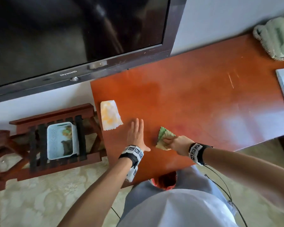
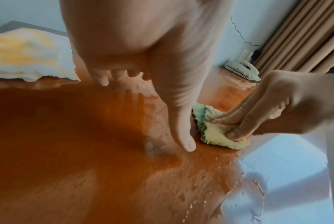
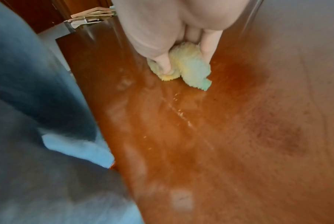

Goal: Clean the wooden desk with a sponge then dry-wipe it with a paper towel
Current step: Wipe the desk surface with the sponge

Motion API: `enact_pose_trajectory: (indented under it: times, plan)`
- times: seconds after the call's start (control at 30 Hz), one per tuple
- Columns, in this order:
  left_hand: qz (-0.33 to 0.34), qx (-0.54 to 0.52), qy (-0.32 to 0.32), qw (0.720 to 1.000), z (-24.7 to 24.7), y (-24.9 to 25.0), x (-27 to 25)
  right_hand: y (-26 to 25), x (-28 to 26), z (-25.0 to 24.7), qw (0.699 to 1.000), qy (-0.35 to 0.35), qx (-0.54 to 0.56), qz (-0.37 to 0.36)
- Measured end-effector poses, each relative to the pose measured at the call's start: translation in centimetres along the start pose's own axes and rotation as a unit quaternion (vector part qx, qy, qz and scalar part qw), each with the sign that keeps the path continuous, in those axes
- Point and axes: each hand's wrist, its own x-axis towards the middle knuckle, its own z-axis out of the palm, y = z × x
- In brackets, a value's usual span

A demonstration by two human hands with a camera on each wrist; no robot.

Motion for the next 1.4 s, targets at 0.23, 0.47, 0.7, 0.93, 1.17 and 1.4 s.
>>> enact_pose_trajectory:
  times: [0.23, 0.47, 0.7, 0.93, 1.17, 1.4]
  plan:
    - [-0.059, -0.02, 0.003, 0.998, 0.8, 2.6, 2.1, 10.1, 5.7, -7.8, 0.987, 0.098, 0.01, 0.131]
    - [-0.097, -0.071, 0.023, 0.992, 2.3, 3.1, 2.7, 24.1, 15.2, -19.8, 0.968, 0.223, -0.019, 0.113]
    - [-0.099, -0.039, 0.03, 0.994, 2.4, 2.8, 2.6, 25.0, 15.5, -20.3, 0.959, 0.253, 0.048, 0.121]
    - [-0.1, 0.003, 0.006, 0.995, 1.3, 3.4, 2.5, 18.5, 8.3, -10.9, 0.989, 0.147, 0.004, 0.021]
    - [-0.121, 0.037, 0.029, 0.992, 0.8, 6.5, 0.9, 10.1, -1.2, 1.5, 0.99, 0.102, -0.05, -0.086]
    - [-0.149, -0.041, 0.034, 0.987, 4.0, 9.3, -1.9, 4.2, -8.0, 10.1, 0.985, 0.081, -0.001, -0.153]
